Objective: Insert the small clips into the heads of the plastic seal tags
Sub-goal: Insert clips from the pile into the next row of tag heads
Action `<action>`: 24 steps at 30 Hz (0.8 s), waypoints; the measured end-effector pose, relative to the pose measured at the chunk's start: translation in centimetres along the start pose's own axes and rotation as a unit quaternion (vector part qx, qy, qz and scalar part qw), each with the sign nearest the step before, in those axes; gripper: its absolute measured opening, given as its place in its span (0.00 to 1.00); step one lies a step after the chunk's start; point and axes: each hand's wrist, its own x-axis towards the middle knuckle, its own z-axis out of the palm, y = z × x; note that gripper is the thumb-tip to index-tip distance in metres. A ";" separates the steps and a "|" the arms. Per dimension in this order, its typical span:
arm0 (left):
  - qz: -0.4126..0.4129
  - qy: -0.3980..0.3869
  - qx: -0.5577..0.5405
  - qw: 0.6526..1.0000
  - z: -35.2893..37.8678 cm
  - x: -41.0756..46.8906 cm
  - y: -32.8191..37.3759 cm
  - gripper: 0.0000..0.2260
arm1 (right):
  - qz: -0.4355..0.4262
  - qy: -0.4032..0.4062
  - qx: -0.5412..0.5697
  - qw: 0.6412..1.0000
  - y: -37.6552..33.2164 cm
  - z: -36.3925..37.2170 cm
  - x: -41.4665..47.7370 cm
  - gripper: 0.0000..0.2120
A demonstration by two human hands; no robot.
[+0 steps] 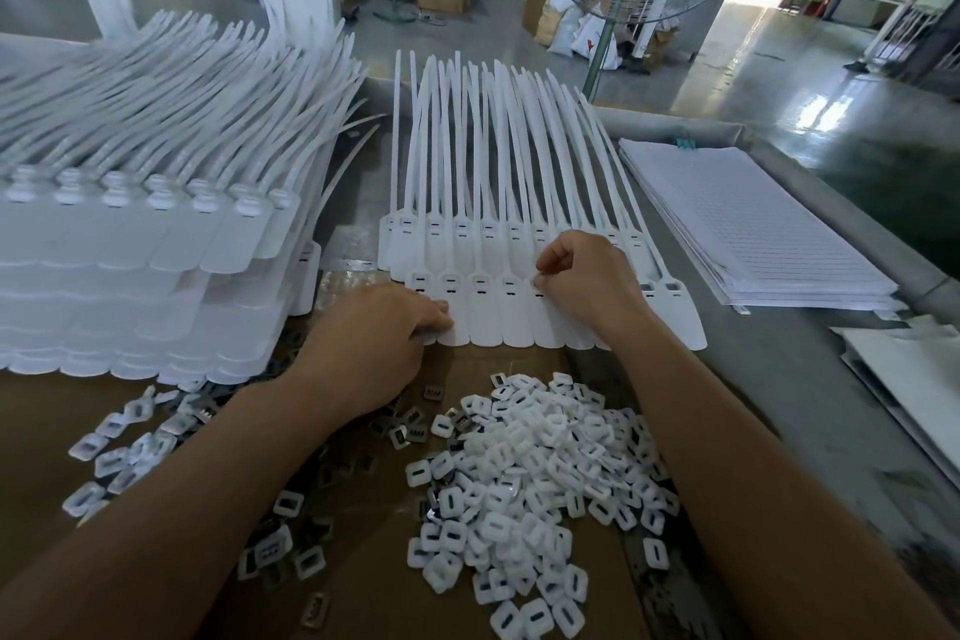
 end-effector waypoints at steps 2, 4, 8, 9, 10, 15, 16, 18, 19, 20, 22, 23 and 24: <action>0.002 0.000 -0.003 1.000 0.0 0.0 -0.1 0.18 | -0.012 0.001 0.011 1.000 0.3 0.0 -0.3 0.09; 0.005 0.003 -0.006 1.000 0.0 0.0 -0.2 0.17 | -0.022 -0.005 0.030 0.999 0.6 -0.2 -0.6 0.07; 0.007 0.007 -0.016 1.000 0.0 -0.2 -0.3 0.16 | -0.037 -0.058 0.049 0.996 0.6 -1.1 -1.3 0.05; 0.006 0.008 -0.018 1.000 0.0 -0.2 -0.3 0.16 | -0.042 -0.070 0.052 0.995 0.5 -1.6 -1.4 0.05; 0.006 0.009 -0.019 1.000 0.0 -0.1 -0.3 0.16 | -0.050 -0.081 0.052 0.994 0.5 -2.2 -1.7 0.05; -0.003 0.014 -0.021 1.000 0.2 0.0 -0.3 0.15 | -0.087 -0.229 0.005 0.970 0.2 -5.3 -3.5 0.06; -0.003 0.014 -0.022 1.000 0.2 0.0 -0.3 0.15 | -0.084 -0.262 -0.014 0.961 0.2 -5.6 -3.8 0.06; -0.003 0.012 -0.022 1.000 0.2 0.0 -0.3 0.15 | -0.072 -0.305 -0.036 0.949 0.1 -5.8 -4.0 0.06; -0.004 0.010 -0.022 1.000 0.2 0.0 -0.3 0.15 | -0.067 -0.316 -0.040 0.946 0.1 -5.7 -4.1 0.06; -0.005 0.008 -0.021 1.000 0.2 0.0 -0.3 0.15 | -0.064 -0.323 -0.045 0.943 0.0 -5.5 -4.2 0.06; -0.006 0.005 -0.019 1.000 0.2 -0.1 -0.2 0.16 | -0.062 -0.329 -0.057 0.941 -0.2 -5.2 -4.2 0.07; -0.005 0.005 -0.018 1.000 0.1 -0.1 -0.2 0.16 | -0.063 -0.328 -0.061 0.941 -0.3 -5.1 -4.2 0.07; -0.004 0.005 -0.018 1.000 0.1 -0.1 -0.1 0.16 | -0.064 -0.326 -0.064 0.941 -0.3 -5.0 -4.2 0.08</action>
